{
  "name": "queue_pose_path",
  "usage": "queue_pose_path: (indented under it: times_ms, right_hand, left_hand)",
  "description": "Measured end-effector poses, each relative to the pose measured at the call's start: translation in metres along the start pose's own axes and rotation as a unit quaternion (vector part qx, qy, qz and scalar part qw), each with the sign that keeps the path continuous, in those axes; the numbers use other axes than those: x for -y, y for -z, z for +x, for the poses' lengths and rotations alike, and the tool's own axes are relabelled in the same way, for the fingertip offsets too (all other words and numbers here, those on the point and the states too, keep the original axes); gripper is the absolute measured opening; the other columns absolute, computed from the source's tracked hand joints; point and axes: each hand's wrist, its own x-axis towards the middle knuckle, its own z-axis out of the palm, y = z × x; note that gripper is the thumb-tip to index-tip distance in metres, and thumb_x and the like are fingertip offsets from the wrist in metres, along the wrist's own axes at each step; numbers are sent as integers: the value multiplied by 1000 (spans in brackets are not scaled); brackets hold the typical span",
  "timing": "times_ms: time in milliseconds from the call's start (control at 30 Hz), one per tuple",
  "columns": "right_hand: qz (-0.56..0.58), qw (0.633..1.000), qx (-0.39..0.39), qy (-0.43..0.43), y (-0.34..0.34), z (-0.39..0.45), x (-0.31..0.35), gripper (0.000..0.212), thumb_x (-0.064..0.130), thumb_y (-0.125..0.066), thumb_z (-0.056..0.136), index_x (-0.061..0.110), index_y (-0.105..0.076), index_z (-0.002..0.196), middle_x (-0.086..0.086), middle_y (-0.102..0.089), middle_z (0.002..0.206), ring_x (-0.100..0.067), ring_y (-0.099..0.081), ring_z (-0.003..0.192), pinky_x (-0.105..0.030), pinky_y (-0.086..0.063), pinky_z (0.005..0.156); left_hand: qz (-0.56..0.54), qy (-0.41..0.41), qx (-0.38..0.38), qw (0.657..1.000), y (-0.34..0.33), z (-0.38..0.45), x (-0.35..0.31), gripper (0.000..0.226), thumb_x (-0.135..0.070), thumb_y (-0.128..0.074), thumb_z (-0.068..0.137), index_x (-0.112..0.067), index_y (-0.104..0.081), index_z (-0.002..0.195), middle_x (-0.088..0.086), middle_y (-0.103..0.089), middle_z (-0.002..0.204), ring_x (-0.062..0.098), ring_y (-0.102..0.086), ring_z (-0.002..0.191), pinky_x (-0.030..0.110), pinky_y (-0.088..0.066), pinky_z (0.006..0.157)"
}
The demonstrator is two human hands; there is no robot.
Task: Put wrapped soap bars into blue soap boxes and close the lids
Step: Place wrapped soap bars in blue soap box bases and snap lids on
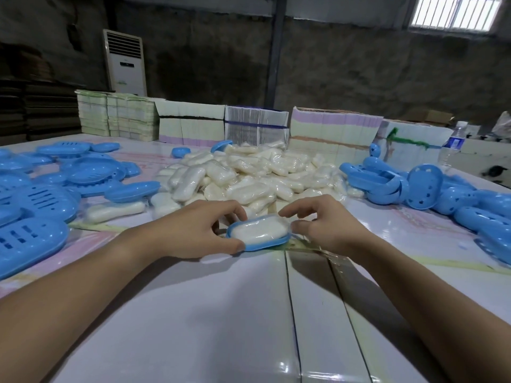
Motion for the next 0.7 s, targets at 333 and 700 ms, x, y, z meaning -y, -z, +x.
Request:
queue_pose_path:
  times_ms: [333, 700]
  right_hand:
    - [-5, 1000, 6, -12, -4, 4, -3, 24, 15, -69, 83, 38, -76, 89, 31, -63, 67, 7, -57, 74, -3, -40, 63]
    - [35, 998, -54, 8, 7, 7, -16, 21, 15, -67, 85, 31, -75, 97, 17, -70, 90, 5, -61, 82, -4, -44, 64]
  left_hand:
    - [-2, -13, -25, 1000, -1, 1, 7, 51, -72, -61, 61, -52, -61, 108, -22, -65, 103, 7, -60, 94, 31, -54, 82]
    - [-41, -59, -29, 997, -9, 0, 1, 31, -39, -79, 82, -46, -63, 108, -31, -63, 108, 11, -61, 93, 22, -50, 80]
